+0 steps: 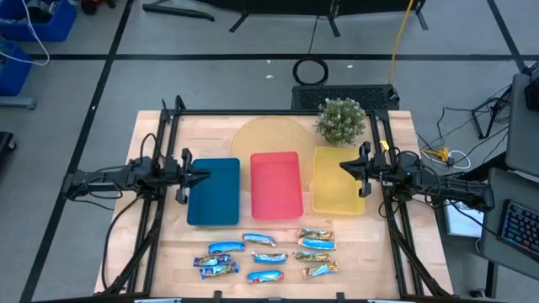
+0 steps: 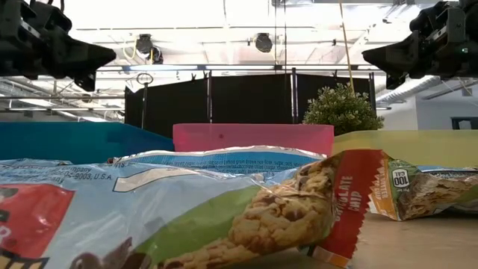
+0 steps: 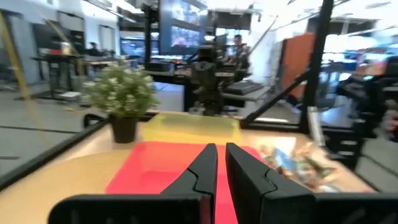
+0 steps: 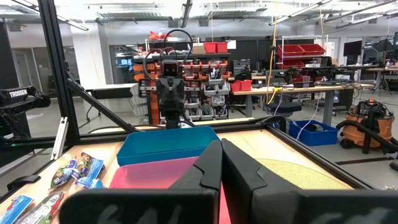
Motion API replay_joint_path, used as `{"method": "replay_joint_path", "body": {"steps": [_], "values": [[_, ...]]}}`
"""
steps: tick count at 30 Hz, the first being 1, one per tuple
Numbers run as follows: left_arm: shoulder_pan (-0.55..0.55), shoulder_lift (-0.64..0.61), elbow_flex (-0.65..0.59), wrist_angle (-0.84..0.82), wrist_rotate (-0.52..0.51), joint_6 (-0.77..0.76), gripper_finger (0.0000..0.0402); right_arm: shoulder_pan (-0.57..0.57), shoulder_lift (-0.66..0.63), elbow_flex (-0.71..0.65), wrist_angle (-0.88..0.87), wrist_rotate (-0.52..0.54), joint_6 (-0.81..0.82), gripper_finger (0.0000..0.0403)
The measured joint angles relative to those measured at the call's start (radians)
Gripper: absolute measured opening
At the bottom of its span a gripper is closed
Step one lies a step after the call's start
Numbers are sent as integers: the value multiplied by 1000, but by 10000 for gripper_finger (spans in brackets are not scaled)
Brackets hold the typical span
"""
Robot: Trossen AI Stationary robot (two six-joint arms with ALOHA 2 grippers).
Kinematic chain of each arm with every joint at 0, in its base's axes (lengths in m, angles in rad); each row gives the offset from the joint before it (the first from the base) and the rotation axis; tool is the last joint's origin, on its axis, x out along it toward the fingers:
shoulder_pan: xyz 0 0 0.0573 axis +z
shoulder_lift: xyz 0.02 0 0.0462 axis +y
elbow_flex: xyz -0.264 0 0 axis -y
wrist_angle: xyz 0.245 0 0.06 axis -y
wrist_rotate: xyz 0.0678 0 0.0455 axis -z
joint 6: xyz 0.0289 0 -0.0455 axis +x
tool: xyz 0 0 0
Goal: Pick and place Granola Bars by type
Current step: Put the blue granola bar into the blue bin
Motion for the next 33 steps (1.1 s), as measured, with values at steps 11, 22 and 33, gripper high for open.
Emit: {"method": "replay_joint_path", "body": {"steps": [11, 22, 33], "values": [[-2, 4, 15, 16, 69, 37, 42, 0, 0, 0, 11, 0, 31, 0], [-236, 562, 346, -205, -234, 99, 24, 0, 0, 0, 67, -3, -47, 0], [-450, 1180, 843, -645, -436, -206, 60, 0, 0, 0, 61, -1, -58, 0]]}}
